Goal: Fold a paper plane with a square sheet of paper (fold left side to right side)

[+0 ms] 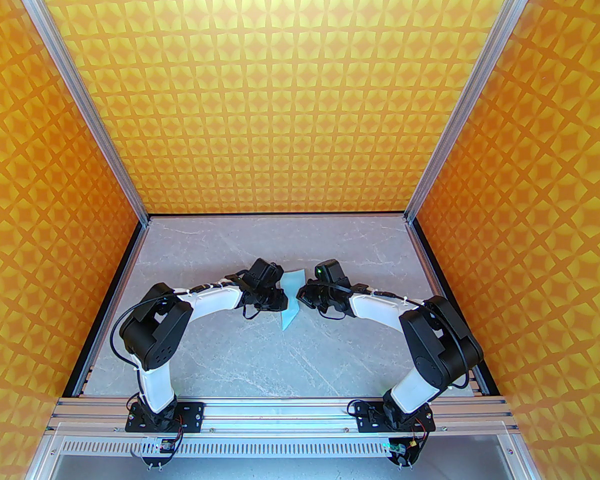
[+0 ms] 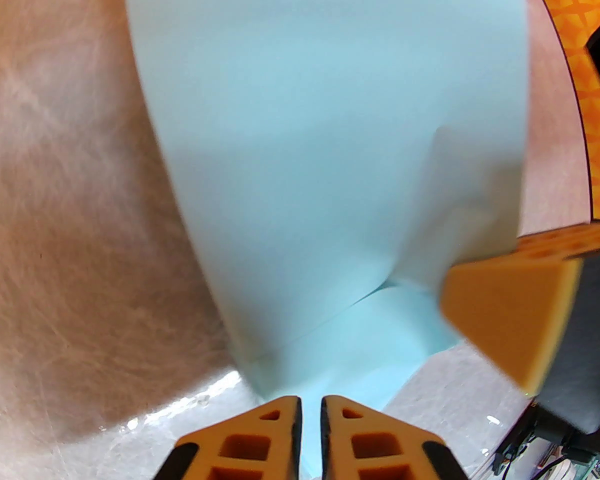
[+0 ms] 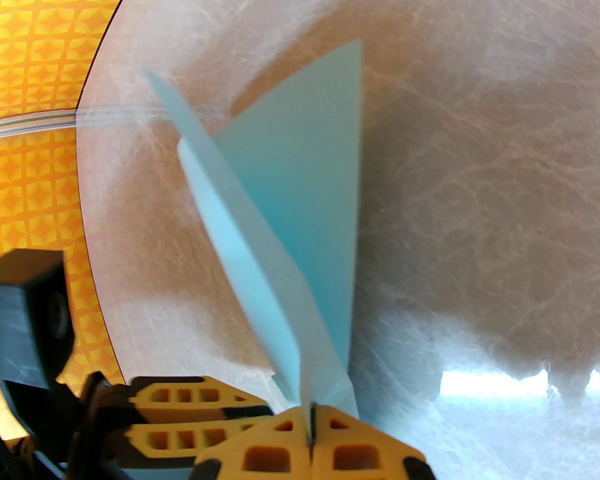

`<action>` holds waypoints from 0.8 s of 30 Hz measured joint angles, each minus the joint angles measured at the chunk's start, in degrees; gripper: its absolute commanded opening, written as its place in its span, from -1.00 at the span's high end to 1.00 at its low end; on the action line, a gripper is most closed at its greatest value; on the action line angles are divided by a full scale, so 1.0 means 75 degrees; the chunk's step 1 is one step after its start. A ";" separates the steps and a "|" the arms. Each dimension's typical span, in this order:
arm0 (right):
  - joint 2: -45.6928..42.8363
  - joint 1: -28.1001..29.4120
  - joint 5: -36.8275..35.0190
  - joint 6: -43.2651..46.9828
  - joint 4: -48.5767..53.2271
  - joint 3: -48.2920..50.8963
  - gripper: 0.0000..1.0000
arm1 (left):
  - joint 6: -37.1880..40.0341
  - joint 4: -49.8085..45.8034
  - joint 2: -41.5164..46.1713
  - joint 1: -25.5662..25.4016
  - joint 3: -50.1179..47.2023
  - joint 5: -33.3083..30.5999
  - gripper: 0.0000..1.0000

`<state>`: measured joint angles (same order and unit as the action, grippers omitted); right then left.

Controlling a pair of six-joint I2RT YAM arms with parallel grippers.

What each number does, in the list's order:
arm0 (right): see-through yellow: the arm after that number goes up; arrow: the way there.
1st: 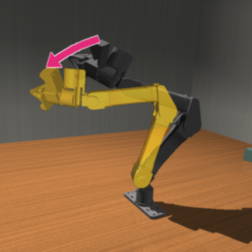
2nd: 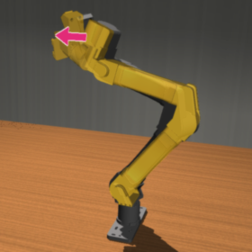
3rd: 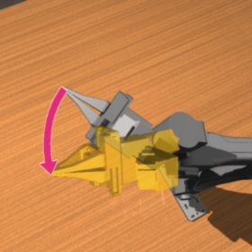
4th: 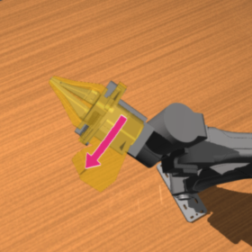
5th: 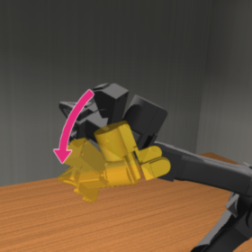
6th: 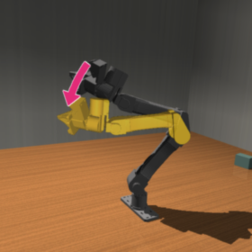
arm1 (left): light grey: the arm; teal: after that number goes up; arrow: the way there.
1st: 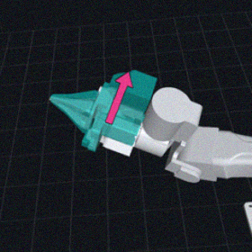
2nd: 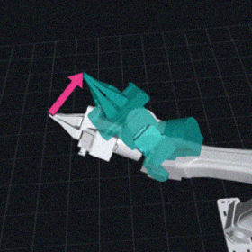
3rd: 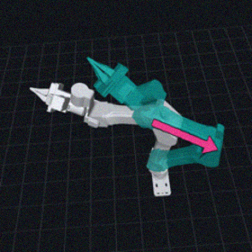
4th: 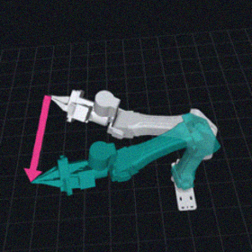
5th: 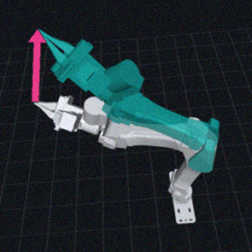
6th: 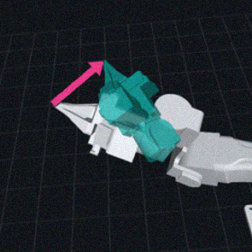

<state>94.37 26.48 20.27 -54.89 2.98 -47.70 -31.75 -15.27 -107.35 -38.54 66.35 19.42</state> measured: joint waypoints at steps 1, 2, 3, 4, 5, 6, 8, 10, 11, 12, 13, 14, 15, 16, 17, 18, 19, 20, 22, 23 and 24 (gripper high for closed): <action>0.0000 0.0000 0.0003 0.0000 -0.0006 0.0012 1.00 | -0.0026 0.0015 0.0000 0.0000 0.0035 0.0012 0.84; 0.0000 0.0000 0.0003 -0.0003 -0.0009 0.0017 1.00 | -0.0047 0.0026 -0.0017 0.0029 0.0079 0.0032 1.00; 0.0000 0.0000 0.0003 -0.0003 -0.0032 0.0026 1.00 | -0.0085 0.0067 -0.0047 0.0064 0.0117 0.0047 1.00; 0.0000 0.0000 0.0003 -0.0003 -0.0044 0.0029 1.00 | -0.0093 0.0087 -0.0085 0.0108 0.0152 0.0050 1.00; 0.0000 0.0000 0.0003 -0.0003 -0.0055 0.0029 1.00 | -0.0137 0.0114 -0.0149 0.0172 0.0195 0.0064 1.00; 0.0000 0.0003 0.0006 -0.0003 -0.0064 0.0029 1.00 | -0.0140 0.0140 -0.0213 0.0227 0.0230 0.0067 1.00; 0.0000 0.0000 0.0006 -0.0017 -0.0111 0.0044 1.00 | -0.0143 0.0152 -0.0364 0.0312 0.0309 0.0070 1.00; 0.0000 0.0003 0.0009 -0.0044 -0.0146 0.0070 1.00 | -0.0169 0.0201 -0.0536 0.0379 0.0385 0.0070 1.00; 0.0000 0.0003 0.0009 -0.0058 -0.0160 0.0085 1.00 | -0.0178 0.0239 -0.0627 0.0393 0.0420 0.0076 1.00; 0.0000 0.0000 0.0009 -0.0058 -0.0192 0.0108 1.00 | -0.0201 0.0297 -0.0720 0.0402 0.0443 0.0093 1.00; 0.0000 0.0003 0.0009 -0.0061 -0.0201 0.0122 1.00 | -0.0230 0.0347 -0.0778 0.0399 0.0443 0.0111 0.99; 0.0000 0.0003 0.0009 -0.0061 -0.0207 0.0134 1.00 | -0.0259 0.0379 -0.0825 0.0399 0.0443 0.0146 0.98; 0.0000 0.0000 0.0009 -0.0061 -0.0213 0.0146 1.00 | -0.0297 0.0420 -0.0842 0.0399 0.0440 0.0189 0.97; 0.0000 0.0000 0.0009 -0.0061 -0.0219 0.0152 1.00 | -0.0323 0.0434 -0.0842 0.0399 0.0440 0.0219 0.96; 0.0000 0.0000 0.0009 -0.0061 -0.0221 0.0157 1.00 | -0.0361 0.0493 -0.0836 0.0399 0.0440 0.0254 0.94; 0.0000 0.0000 0.0009 -0.0061 -0.0230 0.0157 1.00 | -0.0391 0.0571 -0.0836 0.0399 0.0440 0.0297 0.93; 0.0000 0.0000 0.0009 -0.0061 -0.0242 0.0157 1.00 | -0.0411 0.0603 -0.0836 0.0399 0.0437 0.0329 0.93; 0.0000 0.0003 0.0009 -0.0061 -0.0254 0.0157 1.00 | -0.0440 0.0647 -0.0833 0.0399 0.0425 0.0373 0.93; 0.0000 0.0003 0.0009 -0.0064 -0.0268 0.0157 1.00 | -0.0490 0.0708 -0.0825 0.0388 0.0396 0.0428 0.93; 0.0000 0.0000 0.0009 -0.0073 -0.0265 0.0157 1.00 | -0.0516 0.0711 -0.0825 0.0385 0.0391 0.0455 0.92; 0.0000 0.0000 0.0009 -0.0082 -0.0268 0.0157 1.00 | -0.0530 0.0711 -0.0825 0.0382 0.0388 0.0478 0.93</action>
<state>94.37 26.48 20.34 -55.51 0.97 -46.52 -35.73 -9.93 -113.54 -35.68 69.25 23.00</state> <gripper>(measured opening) 0.039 0.041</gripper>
